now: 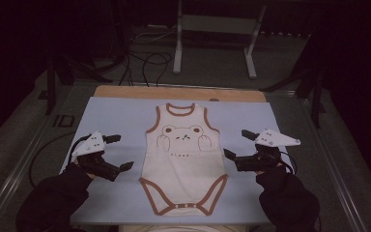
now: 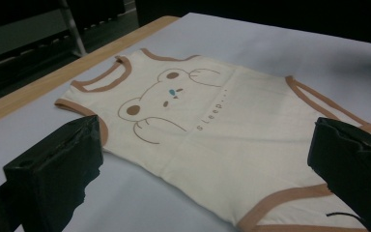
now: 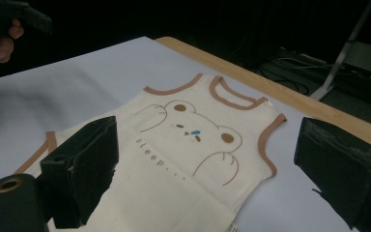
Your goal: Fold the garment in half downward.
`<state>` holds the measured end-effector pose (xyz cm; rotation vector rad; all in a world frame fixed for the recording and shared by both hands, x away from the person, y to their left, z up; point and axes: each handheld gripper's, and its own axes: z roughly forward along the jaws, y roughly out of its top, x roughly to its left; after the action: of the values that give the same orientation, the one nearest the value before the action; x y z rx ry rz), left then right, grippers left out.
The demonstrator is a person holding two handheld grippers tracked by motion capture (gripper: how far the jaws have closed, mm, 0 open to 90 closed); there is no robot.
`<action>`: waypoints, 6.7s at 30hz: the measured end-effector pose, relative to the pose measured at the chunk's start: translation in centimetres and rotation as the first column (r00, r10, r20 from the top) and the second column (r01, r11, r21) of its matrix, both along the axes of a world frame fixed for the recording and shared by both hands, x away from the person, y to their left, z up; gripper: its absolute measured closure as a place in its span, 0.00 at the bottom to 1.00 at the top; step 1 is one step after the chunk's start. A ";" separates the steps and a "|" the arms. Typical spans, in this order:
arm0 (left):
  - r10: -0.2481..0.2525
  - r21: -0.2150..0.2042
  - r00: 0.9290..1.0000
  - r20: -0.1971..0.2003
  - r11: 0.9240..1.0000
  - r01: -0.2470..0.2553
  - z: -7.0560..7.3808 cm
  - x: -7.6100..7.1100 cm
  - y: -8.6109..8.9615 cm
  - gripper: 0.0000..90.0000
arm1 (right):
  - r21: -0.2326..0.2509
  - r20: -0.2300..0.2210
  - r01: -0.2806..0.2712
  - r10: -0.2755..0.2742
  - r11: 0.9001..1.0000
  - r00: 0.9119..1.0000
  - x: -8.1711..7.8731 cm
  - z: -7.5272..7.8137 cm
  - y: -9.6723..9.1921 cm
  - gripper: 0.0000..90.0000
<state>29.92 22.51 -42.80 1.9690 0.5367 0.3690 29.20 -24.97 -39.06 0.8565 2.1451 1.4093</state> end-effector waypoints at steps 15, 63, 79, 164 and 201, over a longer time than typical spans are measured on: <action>0.003 0.021 1.000 -0.029 1.000 -0.002 -0.6 2.1 -1.4 0.00 | -0.015 -0.022 -0.019 0.019 1.000 1.000 3.1 -1.1 1.6 0.10; 0.088 0.166 0.983 -0.160 0.984 -0.061 -5.8 6.8 -5.6 0.00 | -0.119 -0.220 -0.014 -0.013 0.993 0.976 8.9 -9.9 1.6 0.10; 0.154 0.312 0.956 -0.249 0.947 -0.072 -7.6 7.6 -6.7 0.00 | -0.186 -0.298 -0.012 -0.044 0.983 0.953 9.3 -12.1 2.2 0.10; 0.069 0.348 0.974 -0.218 0.938 0.012 -3.6 5.1 -7.7 1.00 | -0.242 -0.253 -0.101 0.038 0.965 0.967 5.1 -7.6 2.1 0.99; -0.045 0.381 0.973 -0.226 0.915 0.131 -4.2 -3.3 -7.8 1.00 | -0.233 -0.289 -0.206 0.135 0.950 0.948 -3.2 -8.6 1.4 0.98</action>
<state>26.65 14.76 -46.97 2.4353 0.5360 0.2198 25.97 -23.58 -47.70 0.8133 2.5983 1.1001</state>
